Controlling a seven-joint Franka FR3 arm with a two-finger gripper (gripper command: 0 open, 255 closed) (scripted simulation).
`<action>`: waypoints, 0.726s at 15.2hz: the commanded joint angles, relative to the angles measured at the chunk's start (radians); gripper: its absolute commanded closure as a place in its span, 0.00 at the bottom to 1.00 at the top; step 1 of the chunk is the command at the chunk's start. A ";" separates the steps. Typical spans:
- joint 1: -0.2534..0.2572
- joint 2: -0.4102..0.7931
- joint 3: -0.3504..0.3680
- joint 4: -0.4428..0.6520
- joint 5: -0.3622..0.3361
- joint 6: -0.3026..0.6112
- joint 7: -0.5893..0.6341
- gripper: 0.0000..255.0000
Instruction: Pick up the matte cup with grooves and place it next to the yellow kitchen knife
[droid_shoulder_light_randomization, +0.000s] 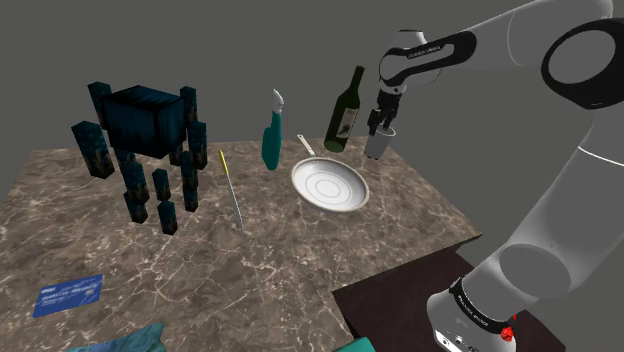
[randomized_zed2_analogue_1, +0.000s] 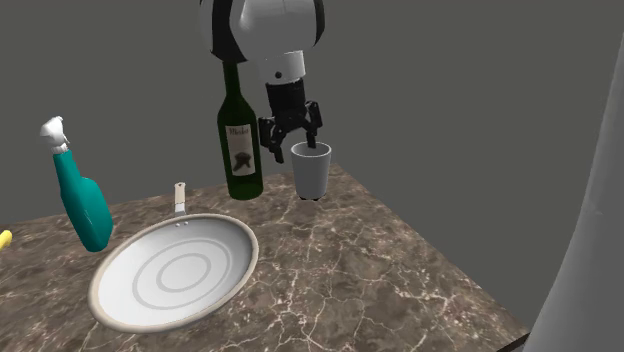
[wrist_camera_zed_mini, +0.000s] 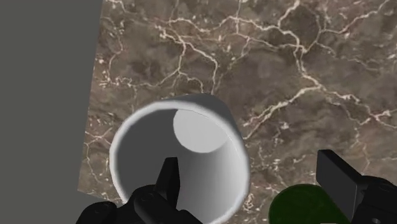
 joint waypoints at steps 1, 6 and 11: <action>-0.003 0.017 -0.001 -0.007 0.002 0.024 -0.004 0.00; -0.007 0.037 -0.002 -0.030 0.004 0.068 -0.005 0.00; -0.007 0.037 -0.002 -0.030 0.004 0.068 -0.005 0.00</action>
